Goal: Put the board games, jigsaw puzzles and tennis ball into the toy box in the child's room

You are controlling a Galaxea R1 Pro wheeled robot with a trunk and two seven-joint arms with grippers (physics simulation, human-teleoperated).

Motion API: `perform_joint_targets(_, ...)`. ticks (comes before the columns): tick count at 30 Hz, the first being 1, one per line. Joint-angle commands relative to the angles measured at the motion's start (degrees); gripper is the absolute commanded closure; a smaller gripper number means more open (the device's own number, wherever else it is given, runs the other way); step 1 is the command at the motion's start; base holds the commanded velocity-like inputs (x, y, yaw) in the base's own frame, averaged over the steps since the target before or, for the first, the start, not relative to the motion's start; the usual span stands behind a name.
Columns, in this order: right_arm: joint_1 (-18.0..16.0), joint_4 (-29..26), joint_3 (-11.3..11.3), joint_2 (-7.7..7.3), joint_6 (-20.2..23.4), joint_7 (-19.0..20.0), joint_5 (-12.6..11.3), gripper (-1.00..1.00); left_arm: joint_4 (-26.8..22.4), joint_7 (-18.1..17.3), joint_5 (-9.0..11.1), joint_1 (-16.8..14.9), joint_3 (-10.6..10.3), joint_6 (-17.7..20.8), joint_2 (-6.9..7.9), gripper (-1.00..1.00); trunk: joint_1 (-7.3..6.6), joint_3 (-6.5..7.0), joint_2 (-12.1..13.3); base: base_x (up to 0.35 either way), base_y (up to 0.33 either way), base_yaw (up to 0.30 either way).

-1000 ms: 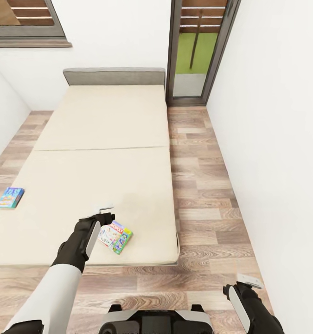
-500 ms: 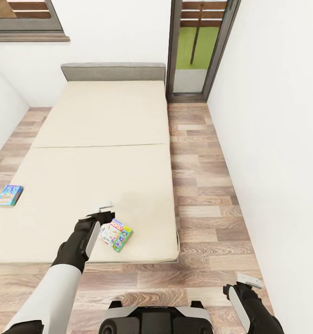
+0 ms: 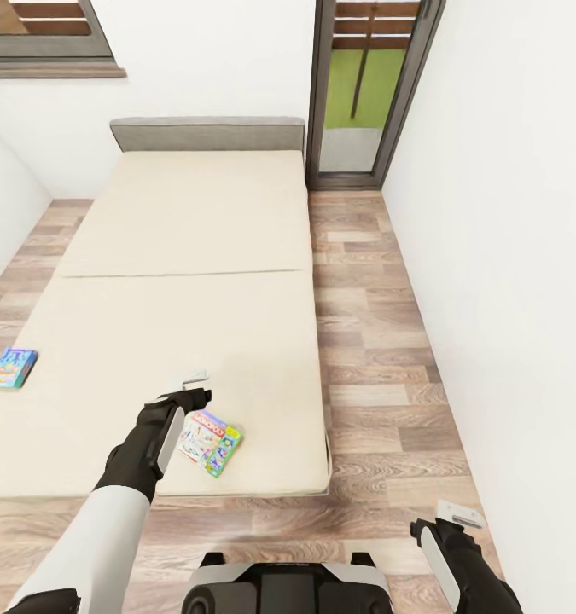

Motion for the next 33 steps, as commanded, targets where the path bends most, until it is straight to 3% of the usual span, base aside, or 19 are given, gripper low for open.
perform_joint_targets(1,-0.01,-0.09,0.09,-0.02,0.15,-0.42,-0.60,-1.00,-0.09,0.09,-0.01,-0.02,0.12,0.30,-0.05,-1.00,0.04,-0.07,-0.09,0.082,0.000,0.000)
perform_joint_targets(16,-0.01,-0.09,0.09,-0.02,0.10,-0.42,-0.60,-1.00,-0.09,0.10,-0.01,-0.02,0.12,0.30,-0.05,-1.00,0.04,-0.07,-0.09,0.142,0.054,0.000)
perform_joint_targets(33,-0.01,-0.09,0.09,-0.02,0.11,-0.42,-0.60,-1.00,-0.09,0.05,-0.06,-0.02,0.02,0.22,-0.02,-1.00,0.04,-0.56,-0.09,0.019,0.009,0.000)
